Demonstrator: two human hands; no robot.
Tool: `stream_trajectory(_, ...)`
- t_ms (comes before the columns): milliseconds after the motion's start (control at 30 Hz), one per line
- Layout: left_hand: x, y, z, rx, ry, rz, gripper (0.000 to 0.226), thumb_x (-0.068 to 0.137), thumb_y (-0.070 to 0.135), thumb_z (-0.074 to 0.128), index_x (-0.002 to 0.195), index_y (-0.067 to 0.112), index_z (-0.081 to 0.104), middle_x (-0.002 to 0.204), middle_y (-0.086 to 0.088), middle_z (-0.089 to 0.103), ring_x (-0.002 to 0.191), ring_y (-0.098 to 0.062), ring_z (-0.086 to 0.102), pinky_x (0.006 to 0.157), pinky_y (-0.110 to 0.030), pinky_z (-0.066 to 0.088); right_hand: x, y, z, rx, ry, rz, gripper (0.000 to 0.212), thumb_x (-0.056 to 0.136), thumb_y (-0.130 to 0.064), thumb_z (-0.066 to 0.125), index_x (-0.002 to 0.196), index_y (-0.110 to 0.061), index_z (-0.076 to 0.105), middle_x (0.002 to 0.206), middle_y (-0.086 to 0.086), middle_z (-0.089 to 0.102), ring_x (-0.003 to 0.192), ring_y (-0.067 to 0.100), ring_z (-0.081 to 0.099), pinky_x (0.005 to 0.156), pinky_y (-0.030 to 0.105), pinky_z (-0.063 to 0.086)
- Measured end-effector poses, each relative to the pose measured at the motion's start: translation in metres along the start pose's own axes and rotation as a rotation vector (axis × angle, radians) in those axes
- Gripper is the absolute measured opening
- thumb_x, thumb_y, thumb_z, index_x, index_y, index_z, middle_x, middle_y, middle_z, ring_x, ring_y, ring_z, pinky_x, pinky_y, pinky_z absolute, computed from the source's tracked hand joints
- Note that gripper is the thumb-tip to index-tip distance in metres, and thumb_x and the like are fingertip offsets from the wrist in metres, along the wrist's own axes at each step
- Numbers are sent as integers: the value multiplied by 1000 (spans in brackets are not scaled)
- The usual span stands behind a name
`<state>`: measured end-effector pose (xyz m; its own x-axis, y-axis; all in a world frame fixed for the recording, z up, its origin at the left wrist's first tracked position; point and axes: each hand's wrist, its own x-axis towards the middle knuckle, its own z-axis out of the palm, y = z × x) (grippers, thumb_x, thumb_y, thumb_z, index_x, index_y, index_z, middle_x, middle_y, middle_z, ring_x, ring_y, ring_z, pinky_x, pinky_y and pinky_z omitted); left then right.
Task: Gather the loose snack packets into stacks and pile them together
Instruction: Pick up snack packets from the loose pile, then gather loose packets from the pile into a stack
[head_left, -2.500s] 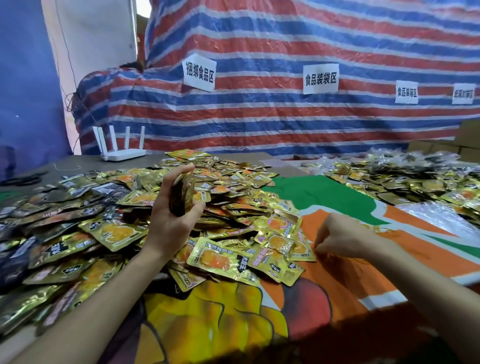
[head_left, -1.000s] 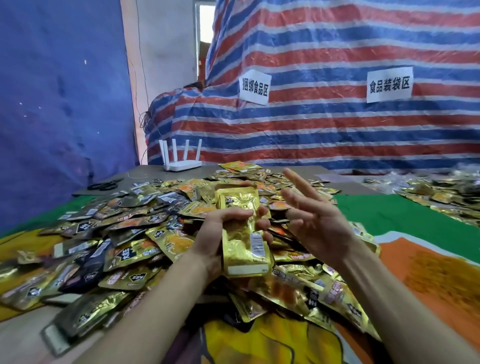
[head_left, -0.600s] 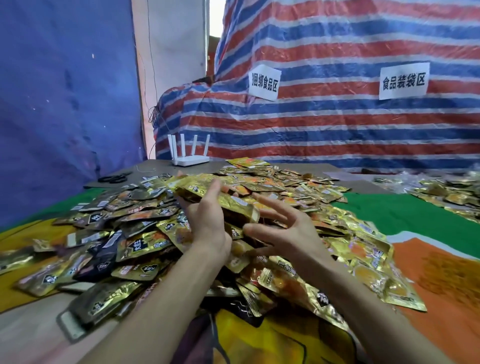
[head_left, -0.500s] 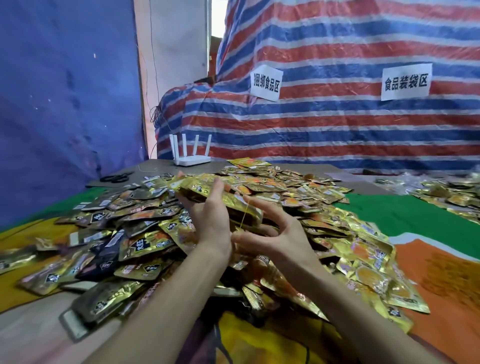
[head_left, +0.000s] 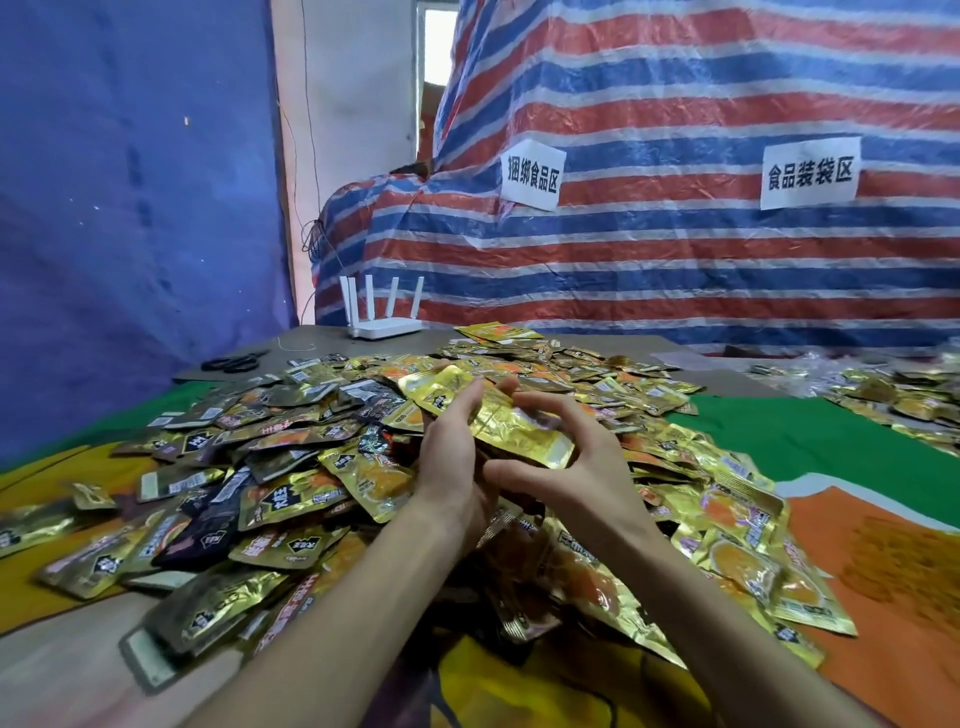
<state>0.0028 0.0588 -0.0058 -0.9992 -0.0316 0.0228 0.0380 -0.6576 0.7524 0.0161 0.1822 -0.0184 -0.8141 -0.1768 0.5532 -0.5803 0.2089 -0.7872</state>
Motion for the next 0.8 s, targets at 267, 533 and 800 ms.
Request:
stream_trajectory(267,-2,-11,5,57,85,13,73,69,56,76,129,15,63,140,-14,55,128,-38,55,103,-57,48,8,-24,-21,-748,-180,-75,86,56,-71,75,130,-37,47,135,-12,45,114,10,49,91,30,48)
stream_trajectory(533,-8,-28,30,164,85,-49,60,85,46,74,125,3,62,103,-19,74,83,-37,75,64,-46,61,12,-36,-50,-710,-336,38,83,68,-37,88,130,-23,36,120,7,54,102,25,57,79,34,52)
stream_trajectory(800,-4,-53,49,585,-118,-14,77,79,41,79,139,7,43,126,-14,63,111,-28,66,94,-44,55,32,2,-129,-472,-112,340,63,70,-27,83,116,-22,41,97,9,66,68,18,64,55,34,54)
